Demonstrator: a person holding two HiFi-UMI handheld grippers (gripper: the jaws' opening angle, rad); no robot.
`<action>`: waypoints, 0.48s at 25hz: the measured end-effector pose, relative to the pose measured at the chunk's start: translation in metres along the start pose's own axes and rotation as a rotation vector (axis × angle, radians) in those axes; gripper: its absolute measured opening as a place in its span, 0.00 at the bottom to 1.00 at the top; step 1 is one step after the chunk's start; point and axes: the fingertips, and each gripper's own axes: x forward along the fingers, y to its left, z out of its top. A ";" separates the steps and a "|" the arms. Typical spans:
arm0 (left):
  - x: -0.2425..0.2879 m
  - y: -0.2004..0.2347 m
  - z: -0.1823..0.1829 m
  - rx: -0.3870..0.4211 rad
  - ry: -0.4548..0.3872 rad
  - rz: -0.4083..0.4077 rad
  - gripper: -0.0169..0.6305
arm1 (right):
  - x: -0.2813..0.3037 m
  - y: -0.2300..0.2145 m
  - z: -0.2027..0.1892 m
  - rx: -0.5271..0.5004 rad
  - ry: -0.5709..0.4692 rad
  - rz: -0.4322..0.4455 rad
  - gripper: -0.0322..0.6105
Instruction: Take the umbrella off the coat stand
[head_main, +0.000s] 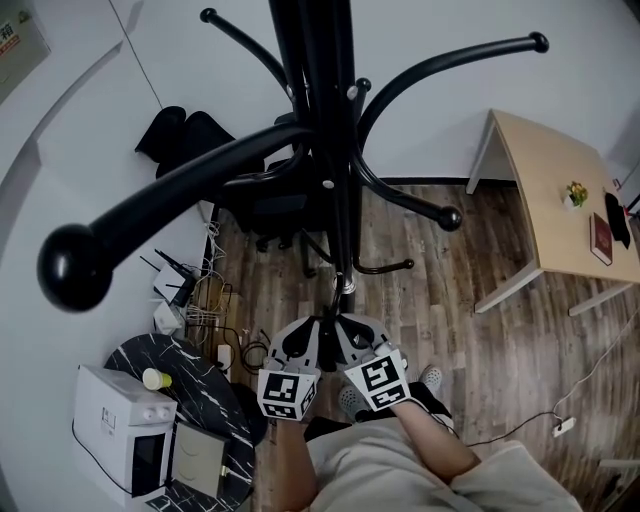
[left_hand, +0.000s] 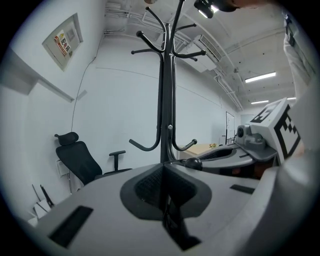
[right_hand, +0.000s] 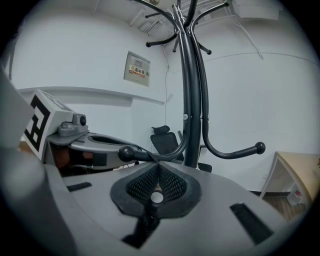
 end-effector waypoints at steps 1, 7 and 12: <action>-0.002 0.000 0.001 -0.009 -0.004 0.006 0.06 | -0.001 0.002 0.000 -0.002 -0.001 0.005 0.06; -0.011 -0.003 0.000 -0.018 -0.015 0.039 0.06 | -0.005 0.008 0.003 -0.007 -0.017 0.028 0.06; -0.018 -0.007 0.001 -0.011 -0.012 0.064 0.06 | -0.008 0.011 0.004 -0.004 -0.033 0.053 0.07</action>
